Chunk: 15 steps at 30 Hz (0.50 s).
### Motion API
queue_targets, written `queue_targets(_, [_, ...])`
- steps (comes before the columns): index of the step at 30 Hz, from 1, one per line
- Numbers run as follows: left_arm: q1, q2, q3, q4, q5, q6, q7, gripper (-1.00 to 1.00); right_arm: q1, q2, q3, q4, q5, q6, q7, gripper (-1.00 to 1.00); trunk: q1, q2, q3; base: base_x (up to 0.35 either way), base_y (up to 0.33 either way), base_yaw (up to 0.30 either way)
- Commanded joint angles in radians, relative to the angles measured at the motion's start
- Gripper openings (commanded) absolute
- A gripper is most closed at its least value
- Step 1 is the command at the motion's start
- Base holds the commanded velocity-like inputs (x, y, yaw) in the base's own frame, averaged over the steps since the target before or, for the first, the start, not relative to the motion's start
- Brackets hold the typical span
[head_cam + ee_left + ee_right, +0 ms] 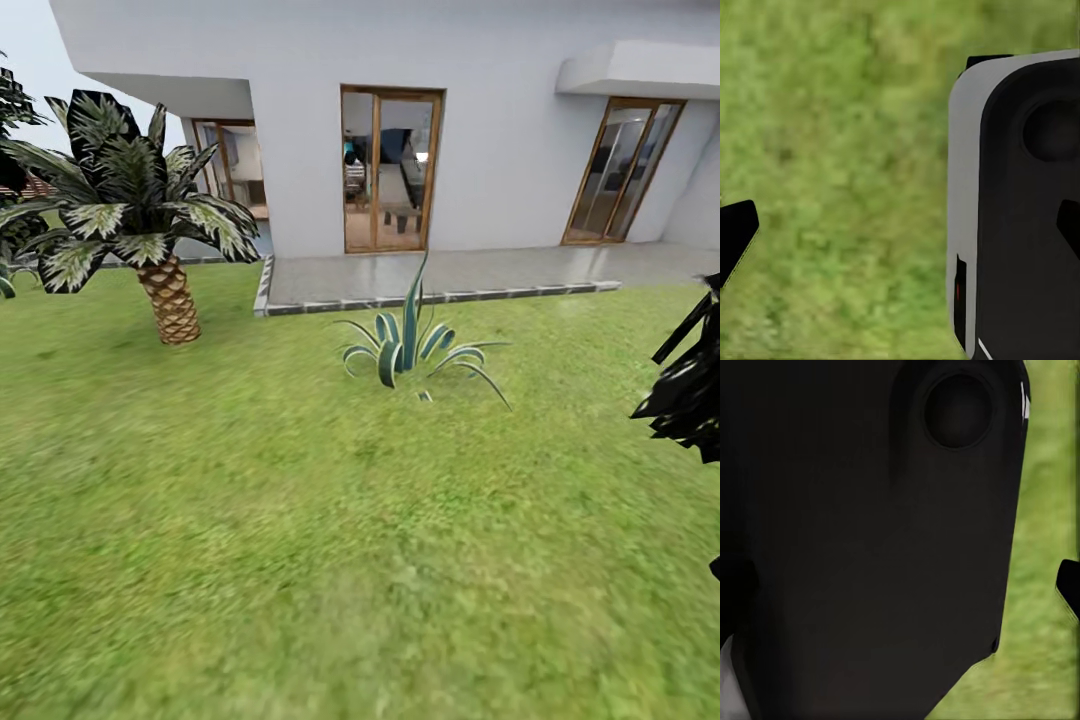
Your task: Take the three Easter eggs out of the wicker basket on the lawn in the garden, then place them on the lawn next to a single tree (choose any tree) so that all three eggs are next to the same tree and none are left in the basket.
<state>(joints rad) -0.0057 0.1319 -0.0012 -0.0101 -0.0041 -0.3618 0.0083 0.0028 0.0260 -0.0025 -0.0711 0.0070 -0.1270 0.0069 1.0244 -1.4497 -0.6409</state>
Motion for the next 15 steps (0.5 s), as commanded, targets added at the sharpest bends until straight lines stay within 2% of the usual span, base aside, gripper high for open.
queue_targets(1, [0.000,0.000,0.000,0.001,-0.001,-0.003,0.001,1.00,0.000,0.000,-0.001,-0.001,0.001,-0.002,0.001,1.00,0.001,0.000,-0.001,0.332,0.000,0.007])
queue_targets(15, [0.000,0.000,0.000,0.001,-0.001,-0.003,0.001,1.00,0.001,0.000,-0.001,-0.001,0.001,-0.002,0.001,1.00,0.001,0.000,-0.001,0.332,0.000,0.001])
